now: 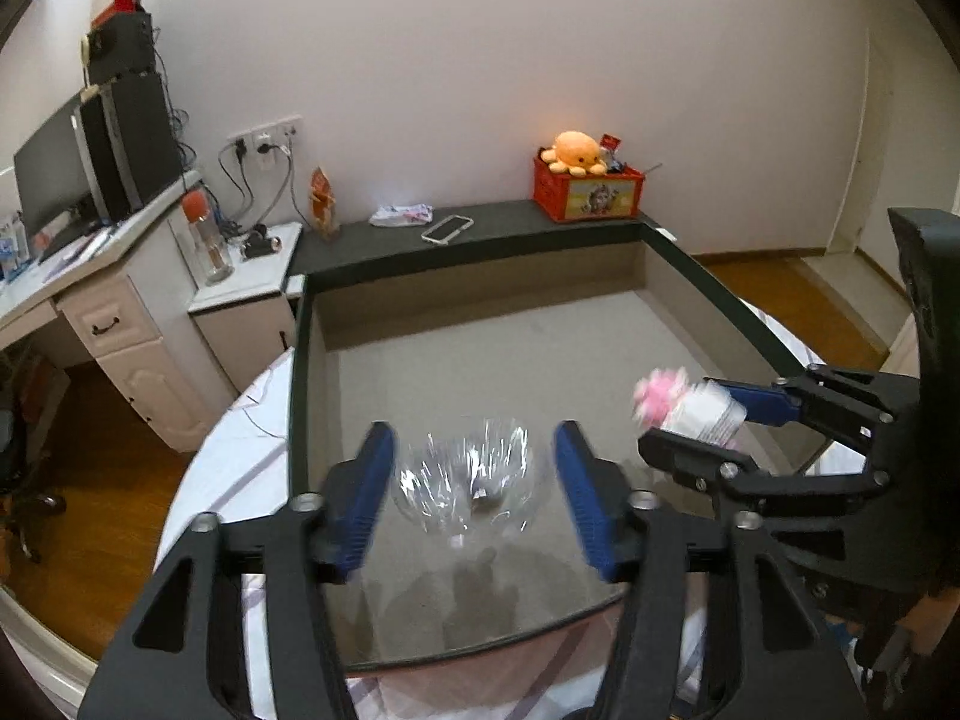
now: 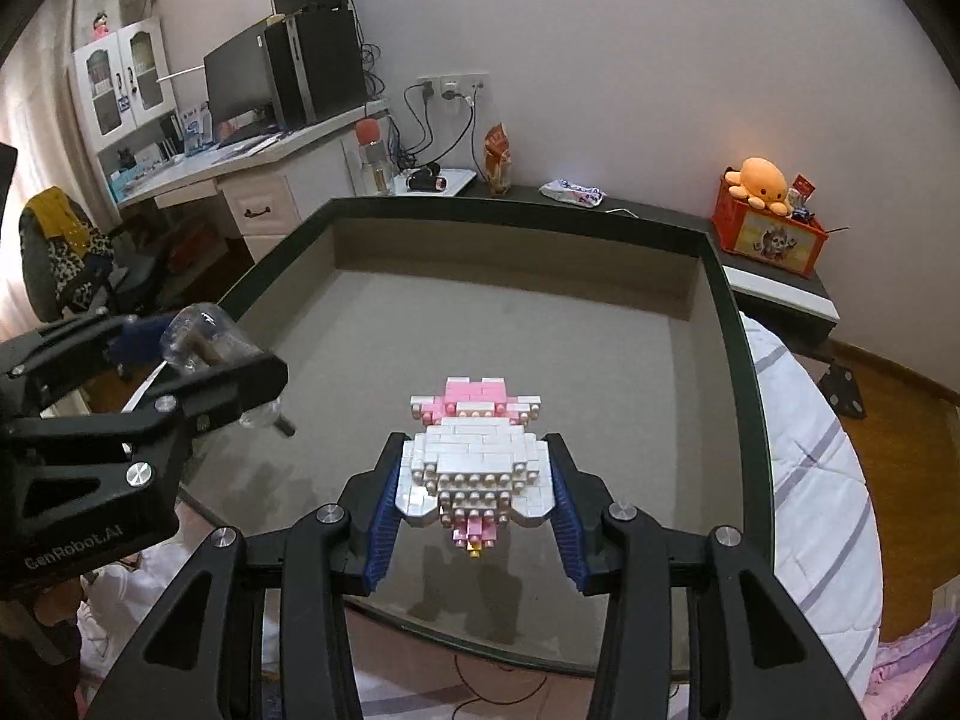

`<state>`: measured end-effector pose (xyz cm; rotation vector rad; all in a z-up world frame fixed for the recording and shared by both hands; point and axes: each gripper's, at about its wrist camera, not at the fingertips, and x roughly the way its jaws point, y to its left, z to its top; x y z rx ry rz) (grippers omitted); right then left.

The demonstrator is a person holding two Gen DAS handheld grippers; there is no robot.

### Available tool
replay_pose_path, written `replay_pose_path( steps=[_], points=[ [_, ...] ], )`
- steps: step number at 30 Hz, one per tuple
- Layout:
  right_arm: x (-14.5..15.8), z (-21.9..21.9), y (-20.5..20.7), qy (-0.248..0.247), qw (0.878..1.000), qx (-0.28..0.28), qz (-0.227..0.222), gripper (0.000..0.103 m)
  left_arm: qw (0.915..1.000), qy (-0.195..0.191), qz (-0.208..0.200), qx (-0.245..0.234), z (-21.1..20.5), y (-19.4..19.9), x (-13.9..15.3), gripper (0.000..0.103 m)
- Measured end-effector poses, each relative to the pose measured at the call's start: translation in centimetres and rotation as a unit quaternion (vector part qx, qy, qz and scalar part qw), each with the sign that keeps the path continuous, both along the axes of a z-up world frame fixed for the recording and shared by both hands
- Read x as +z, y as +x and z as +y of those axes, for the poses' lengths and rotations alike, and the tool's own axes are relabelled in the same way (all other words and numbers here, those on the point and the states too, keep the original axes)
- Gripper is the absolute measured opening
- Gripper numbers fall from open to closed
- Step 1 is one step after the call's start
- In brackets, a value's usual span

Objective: Organize rigid objects
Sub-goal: 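Carry the jar and brick figure into the pink box and release both, then withdraw both grippers back toward the remaining items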

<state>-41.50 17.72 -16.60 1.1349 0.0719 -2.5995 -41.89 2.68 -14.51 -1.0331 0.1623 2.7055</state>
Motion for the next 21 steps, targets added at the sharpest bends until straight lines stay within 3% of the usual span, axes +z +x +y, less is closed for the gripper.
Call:
replay_pose_path(
  steps=[1, 5, 10, 15, 21],
  points=[
    [0.2, -0.1, 0.2, 0.001, 1.0, 0.001, 0.004, 0.055, 1.0, -0.001, 0.007, 0.006, -0.1, 0.2, 0.2, 0.071],
    [1.4, 0.4, 1.1, -0.007, 1.0, -0.01, 0.02, 0.062, 0.9993, 0.016, 0.023, 0.025, -1.4, 1.4, 1.5, 0.093],
    [3.3, 0.5, 3.4, -0.005, 0.999, -0.013, 0.046, 0.076, 0.997, -0.001, 0.062, 0.046, -2.7, 4.5, 3.6, 0.096],
    [6.0, 0.7, 7.4, -0.008, 0.996, -0.022, 0.085, 0.08, 0.9896, -0.014, 0.123, 0.074, -4.5, 9.8, 6.1, 0.103],
    [8.6, 1.0, 13.7, -0.006, 0.99, -0.035, 0.138, 0.085, 0.9855, -0.013, 0.15, 0.079, -6.5, 15.8, 7.5, 0.103]
  ],
)
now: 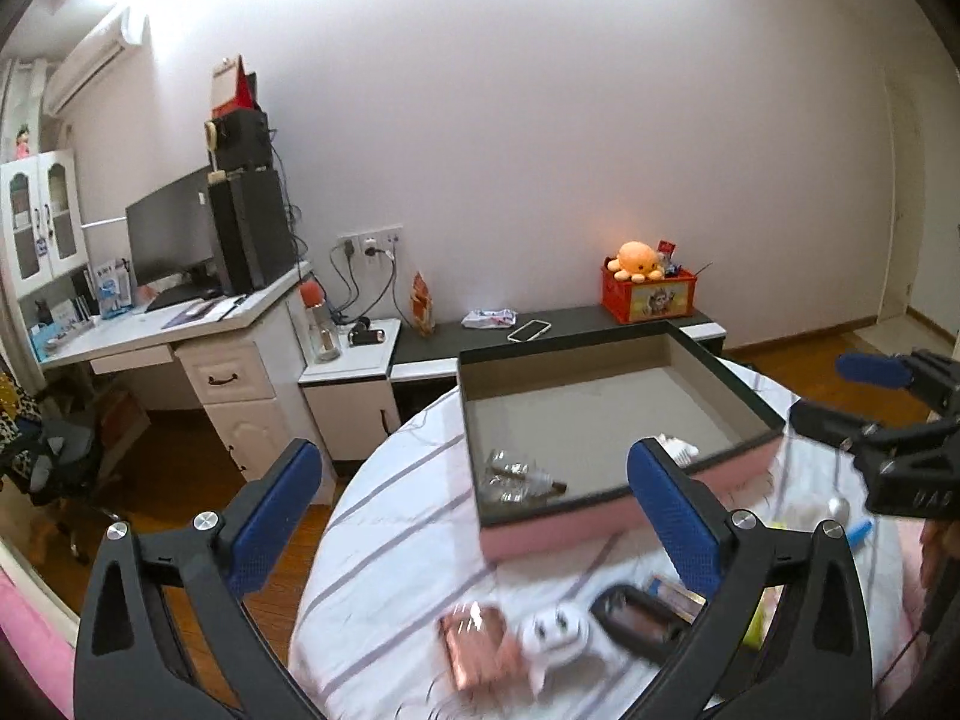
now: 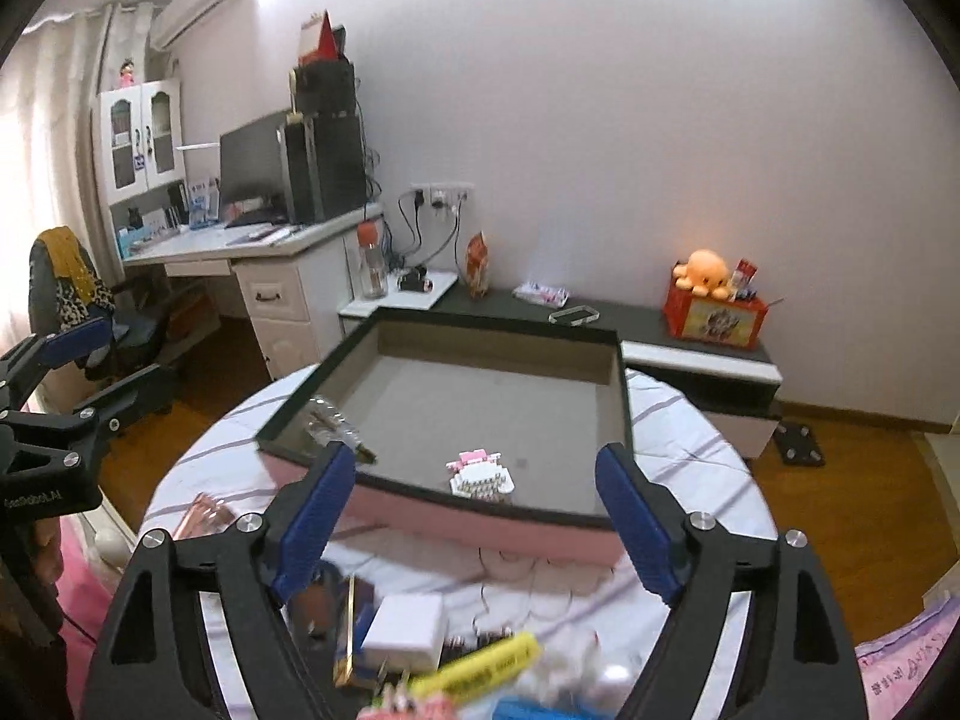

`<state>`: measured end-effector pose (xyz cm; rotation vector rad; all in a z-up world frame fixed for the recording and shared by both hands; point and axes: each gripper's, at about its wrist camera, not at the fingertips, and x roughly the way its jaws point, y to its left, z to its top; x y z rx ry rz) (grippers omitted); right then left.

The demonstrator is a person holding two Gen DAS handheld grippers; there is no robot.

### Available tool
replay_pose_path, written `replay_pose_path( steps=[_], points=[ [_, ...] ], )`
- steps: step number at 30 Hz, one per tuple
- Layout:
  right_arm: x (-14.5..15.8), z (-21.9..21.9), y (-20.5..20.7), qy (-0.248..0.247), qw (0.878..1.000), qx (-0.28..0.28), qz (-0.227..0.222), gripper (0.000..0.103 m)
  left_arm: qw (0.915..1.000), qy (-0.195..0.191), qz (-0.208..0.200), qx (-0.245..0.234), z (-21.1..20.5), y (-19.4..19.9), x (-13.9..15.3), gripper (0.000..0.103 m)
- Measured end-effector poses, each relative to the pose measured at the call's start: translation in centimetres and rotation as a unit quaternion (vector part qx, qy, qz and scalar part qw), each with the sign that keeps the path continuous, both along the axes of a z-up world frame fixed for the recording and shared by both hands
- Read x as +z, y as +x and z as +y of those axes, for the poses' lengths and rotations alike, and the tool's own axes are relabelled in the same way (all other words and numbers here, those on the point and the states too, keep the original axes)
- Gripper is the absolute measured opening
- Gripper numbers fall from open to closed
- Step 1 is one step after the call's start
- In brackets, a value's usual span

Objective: Organize rigid objects
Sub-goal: 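Withdraw both grippers back toward the remaining items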

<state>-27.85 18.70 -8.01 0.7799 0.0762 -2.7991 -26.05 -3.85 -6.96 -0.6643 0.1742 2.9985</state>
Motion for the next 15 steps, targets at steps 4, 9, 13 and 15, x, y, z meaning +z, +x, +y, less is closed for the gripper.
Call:
replay_pose_path(
  steps=[4, 9, 13, 15],
  points=[
    [0.6, 0.4, 3.2, 0.005, 1.0, -0.014, 0.014, 0.089, 1.0, 0.007, 0.002, 0.003, -1.6, 3.9, 0.1, 0.103],
    [1.0, 1.6, 8.0, 0.007, 0.998, -0.048, 0.046, 0.103, 0.9994, 0.02, 0.016, 0.024, -3.2, 8.0, 0.1, 0.103],
    [1.3, 2.8, 11.3, -0.007, 0.995, -0.066, 0.071, 0.103, 0.9989, 0.042, 0.016, 0.014, -3.7, 10.1, 0.0, 0.103],
    [1.0, 3.2, 11.9, -0.005, 0.995, -0.071, 0.066, 0.103, 0.9991, 0.037, 0.01, 0.015, -3.8, 10.5, -0.4, 0.103]
  ],
)
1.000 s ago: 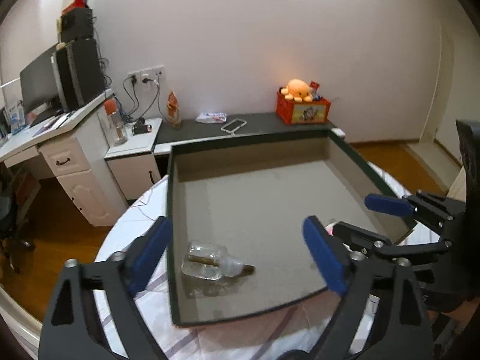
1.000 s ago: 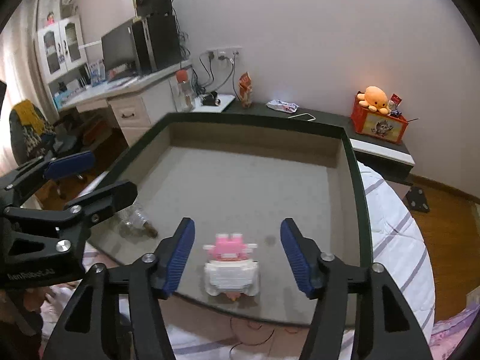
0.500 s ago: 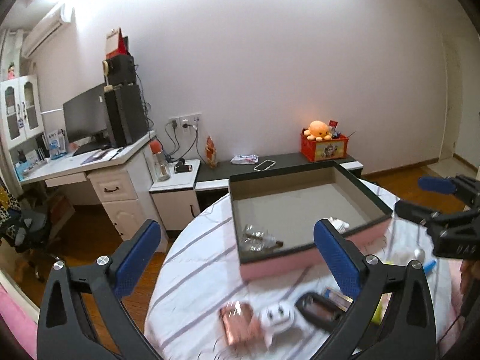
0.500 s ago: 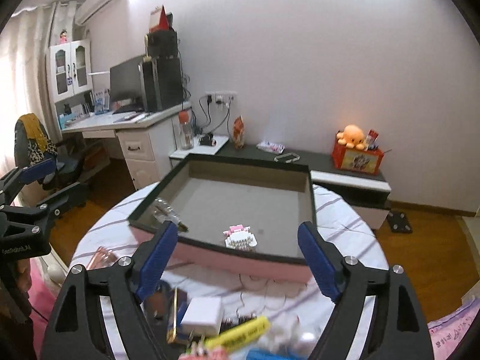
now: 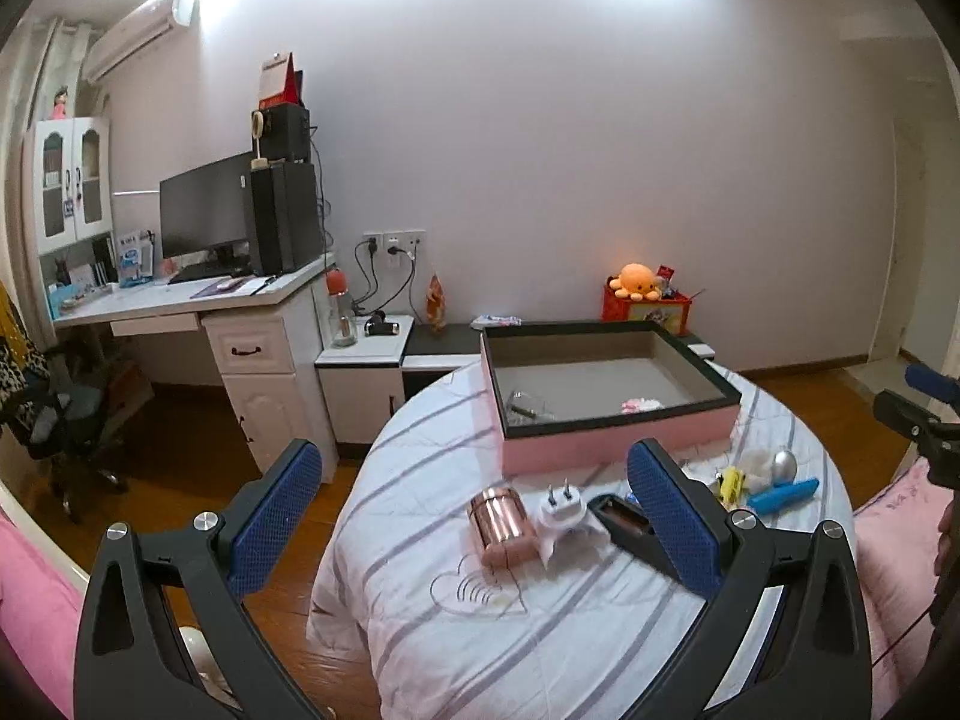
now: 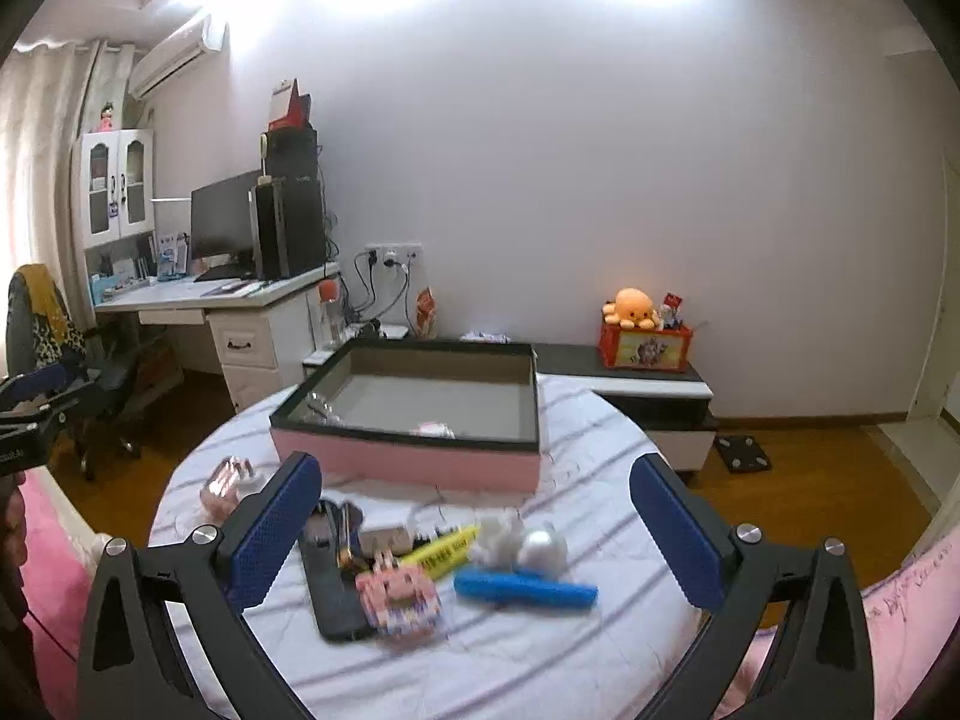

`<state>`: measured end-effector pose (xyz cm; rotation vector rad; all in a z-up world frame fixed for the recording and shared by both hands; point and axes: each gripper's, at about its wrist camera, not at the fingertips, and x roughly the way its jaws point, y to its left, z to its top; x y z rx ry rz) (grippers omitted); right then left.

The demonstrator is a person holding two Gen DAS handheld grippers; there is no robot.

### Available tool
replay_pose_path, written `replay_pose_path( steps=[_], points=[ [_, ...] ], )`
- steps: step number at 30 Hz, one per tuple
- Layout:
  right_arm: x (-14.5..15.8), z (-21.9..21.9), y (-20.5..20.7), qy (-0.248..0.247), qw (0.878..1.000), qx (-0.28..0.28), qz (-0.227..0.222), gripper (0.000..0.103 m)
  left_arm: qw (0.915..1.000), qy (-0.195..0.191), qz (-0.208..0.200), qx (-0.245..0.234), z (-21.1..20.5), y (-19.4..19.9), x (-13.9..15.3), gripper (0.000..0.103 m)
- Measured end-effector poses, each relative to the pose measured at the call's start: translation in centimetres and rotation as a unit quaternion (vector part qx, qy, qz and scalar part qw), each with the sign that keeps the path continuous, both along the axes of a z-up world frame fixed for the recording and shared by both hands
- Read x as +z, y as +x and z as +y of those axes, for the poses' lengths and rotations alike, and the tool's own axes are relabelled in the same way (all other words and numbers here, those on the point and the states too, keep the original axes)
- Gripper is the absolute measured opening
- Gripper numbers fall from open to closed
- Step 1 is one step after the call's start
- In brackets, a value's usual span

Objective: Organize rigid objects
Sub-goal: 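Withdraw both grippers back toward the remaining items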

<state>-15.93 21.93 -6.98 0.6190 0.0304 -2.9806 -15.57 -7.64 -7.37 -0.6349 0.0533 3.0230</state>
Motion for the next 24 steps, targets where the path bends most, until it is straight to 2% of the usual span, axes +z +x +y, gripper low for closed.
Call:
replay_pose_path(
  steps=[9, 16, 24],
  points=[
    [-1.3, 2.2, 1.0, -0.007, 0.999, -0.03, -0.028, 0.103, 0.9995, -0.013, -0.026, -0.007, 0.7, -0.1, -1.6, 0.103],
    [-2.4, 2.3, 0.6, -0.005, 0.999, -0.025, -0.043, 0.103, 0.9991, -0.019, -0.036, -0.01, 1.0, -0.7, -2.2, 0.103],
    [-4.5, 2.4, -1.1, -0.01, 0.997, -0.02, -0.077, 0.103, 0.9976, -0.02, -0.066, -0.003, 0.6, -2.6, -4.1, 0.103]
  ],
)
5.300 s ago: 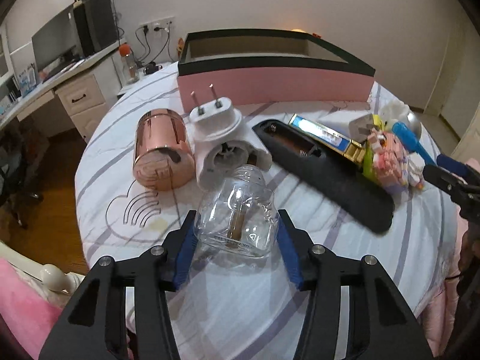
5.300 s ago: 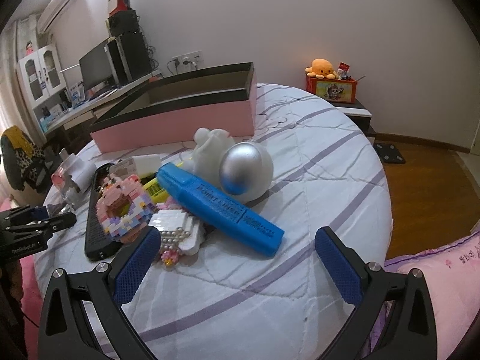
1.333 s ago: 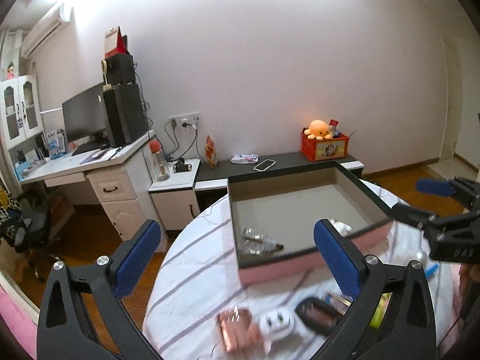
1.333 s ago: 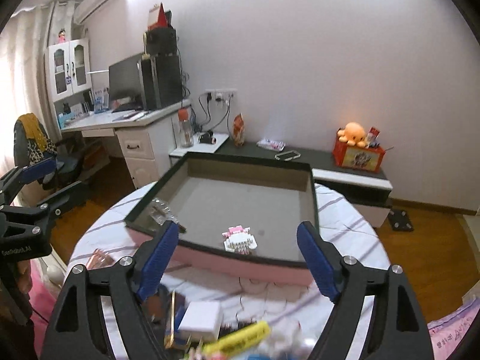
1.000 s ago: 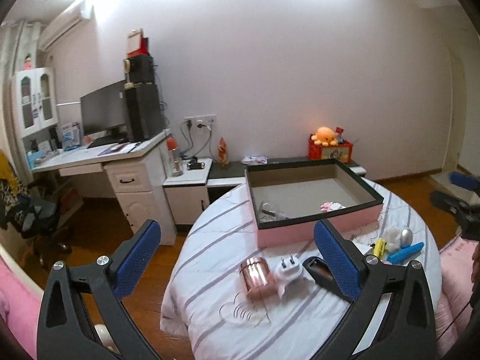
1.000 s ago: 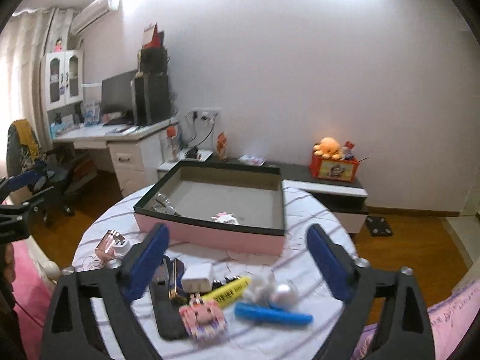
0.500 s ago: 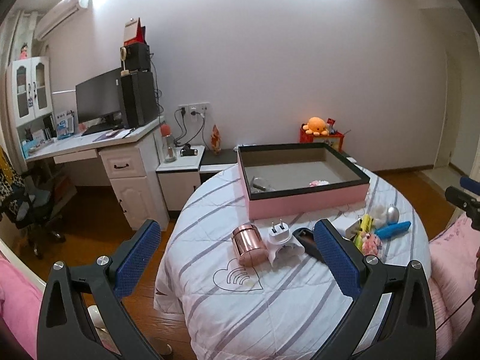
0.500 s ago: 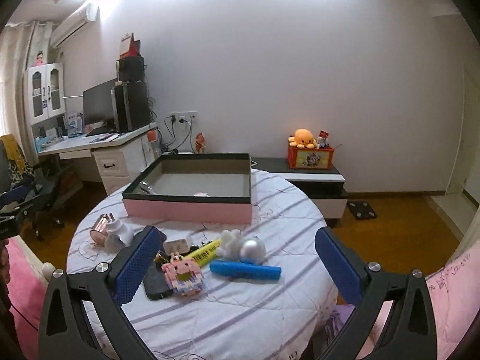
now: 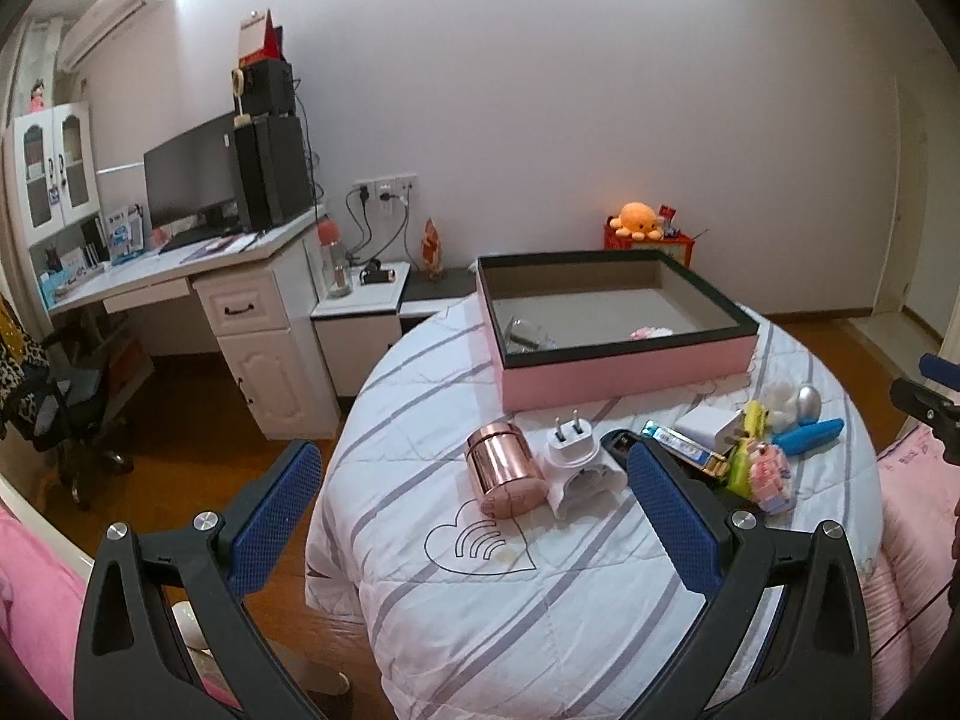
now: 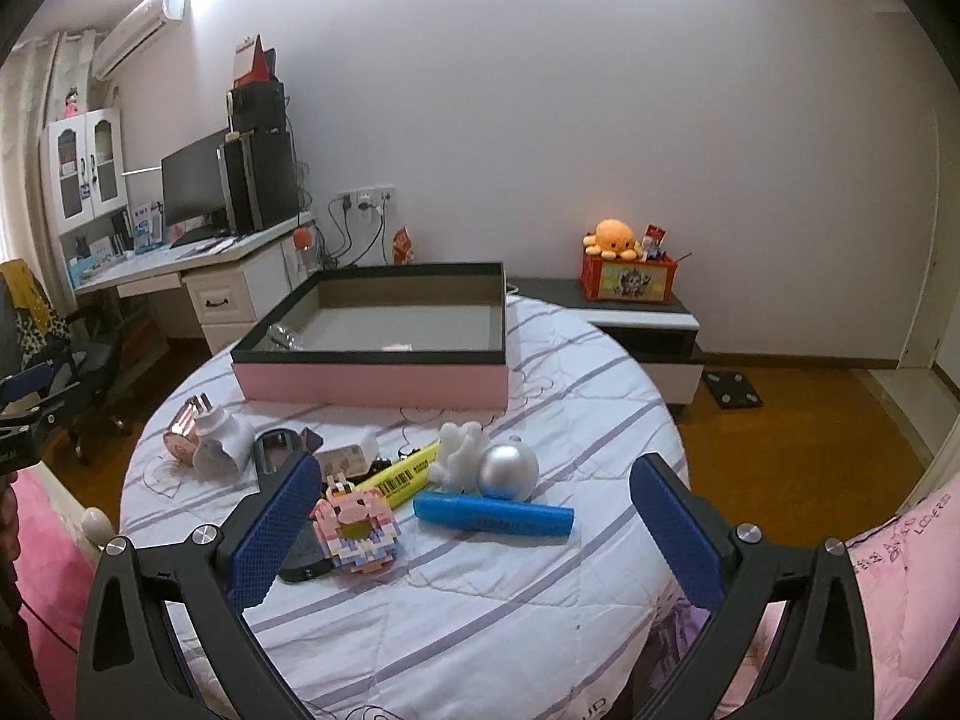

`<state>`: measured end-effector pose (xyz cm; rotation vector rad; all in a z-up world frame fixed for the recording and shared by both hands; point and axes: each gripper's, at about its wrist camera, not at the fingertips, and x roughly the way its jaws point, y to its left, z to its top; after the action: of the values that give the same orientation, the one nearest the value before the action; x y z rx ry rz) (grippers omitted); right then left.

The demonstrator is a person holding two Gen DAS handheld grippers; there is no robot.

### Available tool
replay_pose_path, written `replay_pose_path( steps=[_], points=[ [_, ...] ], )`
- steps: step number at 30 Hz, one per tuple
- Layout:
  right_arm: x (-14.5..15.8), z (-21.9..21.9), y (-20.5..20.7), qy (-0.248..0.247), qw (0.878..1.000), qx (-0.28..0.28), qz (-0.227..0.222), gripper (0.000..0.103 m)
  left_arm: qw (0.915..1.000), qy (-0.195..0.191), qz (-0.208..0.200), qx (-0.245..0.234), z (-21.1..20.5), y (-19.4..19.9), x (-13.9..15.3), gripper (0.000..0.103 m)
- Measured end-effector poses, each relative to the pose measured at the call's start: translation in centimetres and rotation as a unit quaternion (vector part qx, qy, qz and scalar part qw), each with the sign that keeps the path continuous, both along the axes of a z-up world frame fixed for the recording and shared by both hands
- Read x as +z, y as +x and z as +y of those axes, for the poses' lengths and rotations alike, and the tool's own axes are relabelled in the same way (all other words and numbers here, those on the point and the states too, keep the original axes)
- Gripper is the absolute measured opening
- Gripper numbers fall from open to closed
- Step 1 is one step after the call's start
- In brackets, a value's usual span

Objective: Organize rigid objects
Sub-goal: 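Withdraw both grippers back toward the remaining items, then grasp the rose-gold canister with the left gripper while the right grasps the pink brick ring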

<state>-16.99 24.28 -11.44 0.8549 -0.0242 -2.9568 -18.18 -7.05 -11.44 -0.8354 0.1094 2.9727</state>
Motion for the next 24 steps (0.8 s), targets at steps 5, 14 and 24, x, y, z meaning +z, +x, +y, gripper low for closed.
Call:
replay_pose_path(
  steps=[5, 14, 24],
  points=[
    [-1.3, -0.3, -1.1, -0.003, 1.0, 0.008, -0.019, 0.103, 0.9994, 0.012, -0.031, 0.013, -0.8, -2.2, -2.0, 0.103],
    [-4.1, -1.0, -3.7, -0.009, 0.998, 0.024, -0.063, 0.103, 0.9959, -0.007, -0.087, 0.024, -0.2, -7.0, -6.5, 0.103],
    [-5.5, -0.8, -5.5, -0.013, 0.996, 0.028, -0.086, 0.103, 0.9904, 0.011, -0.138, 0.004, 0.2, -10.9, -9.3, 0.065]
  ],
)
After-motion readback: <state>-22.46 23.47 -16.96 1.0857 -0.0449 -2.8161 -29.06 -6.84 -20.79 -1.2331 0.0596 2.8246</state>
